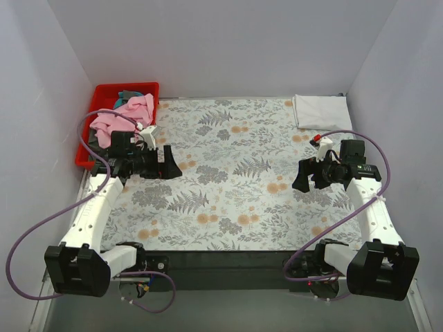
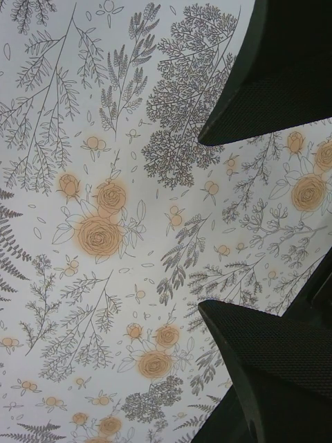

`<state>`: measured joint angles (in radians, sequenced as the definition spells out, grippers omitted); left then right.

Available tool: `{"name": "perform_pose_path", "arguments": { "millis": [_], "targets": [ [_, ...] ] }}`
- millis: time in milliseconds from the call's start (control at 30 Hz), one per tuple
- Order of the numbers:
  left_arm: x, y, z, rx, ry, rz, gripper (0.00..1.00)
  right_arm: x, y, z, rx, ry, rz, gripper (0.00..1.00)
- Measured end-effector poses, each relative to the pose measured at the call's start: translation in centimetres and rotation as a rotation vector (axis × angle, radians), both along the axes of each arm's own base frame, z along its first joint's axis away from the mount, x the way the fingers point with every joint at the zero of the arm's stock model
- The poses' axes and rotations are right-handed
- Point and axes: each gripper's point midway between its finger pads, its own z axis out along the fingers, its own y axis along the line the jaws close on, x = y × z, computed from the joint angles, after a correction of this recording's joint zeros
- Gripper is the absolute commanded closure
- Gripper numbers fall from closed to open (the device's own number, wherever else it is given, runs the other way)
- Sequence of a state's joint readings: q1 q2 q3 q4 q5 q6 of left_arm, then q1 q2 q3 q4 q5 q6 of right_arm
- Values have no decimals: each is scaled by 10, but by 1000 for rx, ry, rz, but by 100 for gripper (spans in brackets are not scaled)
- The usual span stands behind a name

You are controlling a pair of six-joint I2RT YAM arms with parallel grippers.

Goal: Fold and stack the t-shirts
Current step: Grab the tshirt from the pile

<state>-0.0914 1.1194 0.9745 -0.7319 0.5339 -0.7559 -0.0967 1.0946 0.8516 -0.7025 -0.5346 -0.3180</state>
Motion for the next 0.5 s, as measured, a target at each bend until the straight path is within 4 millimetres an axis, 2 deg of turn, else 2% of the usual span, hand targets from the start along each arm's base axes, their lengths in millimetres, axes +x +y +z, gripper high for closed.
{"name": "perform_pose_path", "arguments": {
  "millis": [33,100,167,300,400,500],
  "targets": [
    [-1,0,2,-7,20,-3,11,0,0,0,0,0,-1,2],
    [9,-1,17,-26,35,-10,11,0,0,0,0,-1,-1,2],
    [33,-3,46,-51,8,-20,10,0,0,0,0,-2,-1,2],
    [96,5,110,-74,-106,-15,10,0,0,-1,0,3,-1,2],
    [148,30,144,-65,-188,34,10,0,0,-1,0,3,-1,1],
    [191,72,149,-32,-220,127,10,0,0,-2,0,5,-1,2]
  ]
}}
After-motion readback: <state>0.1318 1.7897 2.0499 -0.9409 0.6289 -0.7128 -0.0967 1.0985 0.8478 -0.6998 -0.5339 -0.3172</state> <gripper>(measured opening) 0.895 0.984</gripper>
